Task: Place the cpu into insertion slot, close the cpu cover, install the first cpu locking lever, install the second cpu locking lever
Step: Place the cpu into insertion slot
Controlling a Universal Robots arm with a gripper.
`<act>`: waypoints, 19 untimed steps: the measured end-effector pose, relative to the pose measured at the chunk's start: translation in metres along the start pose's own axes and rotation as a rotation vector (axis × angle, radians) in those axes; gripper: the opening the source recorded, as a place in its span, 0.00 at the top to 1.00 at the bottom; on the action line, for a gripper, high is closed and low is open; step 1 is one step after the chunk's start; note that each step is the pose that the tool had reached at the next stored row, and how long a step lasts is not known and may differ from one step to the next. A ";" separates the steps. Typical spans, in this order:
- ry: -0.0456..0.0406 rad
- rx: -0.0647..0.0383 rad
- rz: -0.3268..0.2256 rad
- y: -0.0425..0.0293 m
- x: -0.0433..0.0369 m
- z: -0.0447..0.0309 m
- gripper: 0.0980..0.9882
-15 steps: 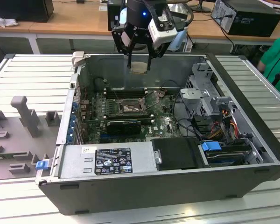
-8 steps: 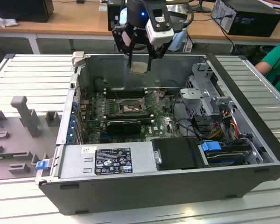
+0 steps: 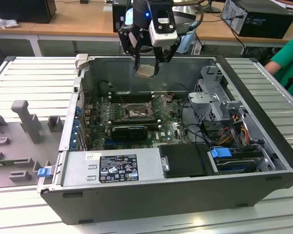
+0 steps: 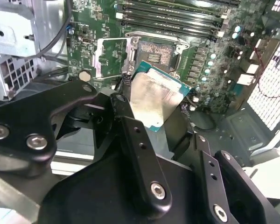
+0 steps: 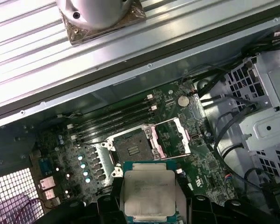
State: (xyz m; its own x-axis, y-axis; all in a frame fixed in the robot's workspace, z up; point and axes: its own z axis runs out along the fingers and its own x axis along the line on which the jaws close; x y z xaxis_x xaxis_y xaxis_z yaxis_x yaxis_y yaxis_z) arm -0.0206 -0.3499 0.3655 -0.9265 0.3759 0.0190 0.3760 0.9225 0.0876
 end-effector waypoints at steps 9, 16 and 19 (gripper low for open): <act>-0.0130 -0.003 0.149 -0.0001 0.0000 0.0008 0.52; -0.0183 -0.004 0.209 -0.0001 0.0000 0.0010 0.52; -0.0207 -0.004 0.236 -0.0001 0.0000 0.0011 0.52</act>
State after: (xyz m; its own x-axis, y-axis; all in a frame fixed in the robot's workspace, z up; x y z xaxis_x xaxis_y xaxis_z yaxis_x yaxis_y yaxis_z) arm -0.0207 -0.3499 0.3645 -0.8125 0.5827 0.0190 0.5819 0.8085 0.0875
